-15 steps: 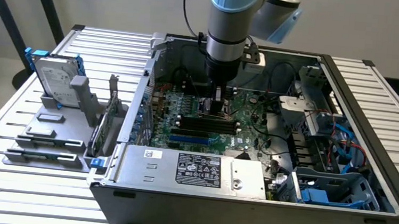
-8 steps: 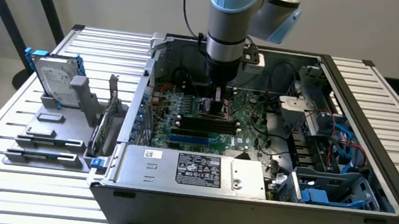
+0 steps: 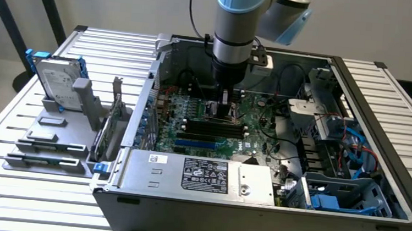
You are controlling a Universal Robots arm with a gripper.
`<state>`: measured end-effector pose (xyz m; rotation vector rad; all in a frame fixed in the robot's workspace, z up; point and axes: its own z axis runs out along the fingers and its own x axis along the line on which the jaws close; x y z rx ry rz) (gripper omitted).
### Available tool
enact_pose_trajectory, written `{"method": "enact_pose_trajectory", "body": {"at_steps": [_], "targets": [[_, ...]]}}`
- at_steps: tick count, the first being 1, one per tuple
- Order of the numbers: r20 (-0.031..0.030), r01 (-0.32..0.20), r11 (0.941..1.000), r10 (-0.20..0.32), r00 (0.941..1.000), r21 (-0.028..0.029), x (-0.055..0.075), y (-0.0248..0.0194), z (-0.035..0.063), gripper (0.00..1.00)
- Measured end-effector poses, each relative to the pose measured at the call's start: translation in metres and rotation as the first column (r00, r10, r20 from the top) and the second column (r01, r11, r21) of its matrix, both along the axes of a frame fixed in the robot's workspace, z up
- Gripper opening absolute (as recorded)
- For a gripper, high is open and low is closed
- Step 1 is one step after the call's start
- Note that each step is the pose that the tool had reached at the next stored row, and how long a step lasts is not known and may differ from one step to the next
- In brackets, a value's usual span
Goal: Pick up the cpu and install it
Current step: 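Place the cpu into insertion slot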
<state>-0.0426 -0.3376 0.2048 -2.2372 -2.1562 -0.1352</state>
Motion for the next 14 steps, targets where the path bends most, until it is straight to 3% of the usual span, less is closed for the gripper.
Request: {"method": "enact_pose_trajectory", "body": {"at_steps": [6,14], "targets": [[0.0000,0.000,1.0000,0.000,1.0000,-0.0059,0.0000,0.0019,-0.0009,0.55],[-0.0001,0.000,0.9998,0.000,1.0000,-0.0202,-0.0002,0.0053,-0.0028,0.55]]}}
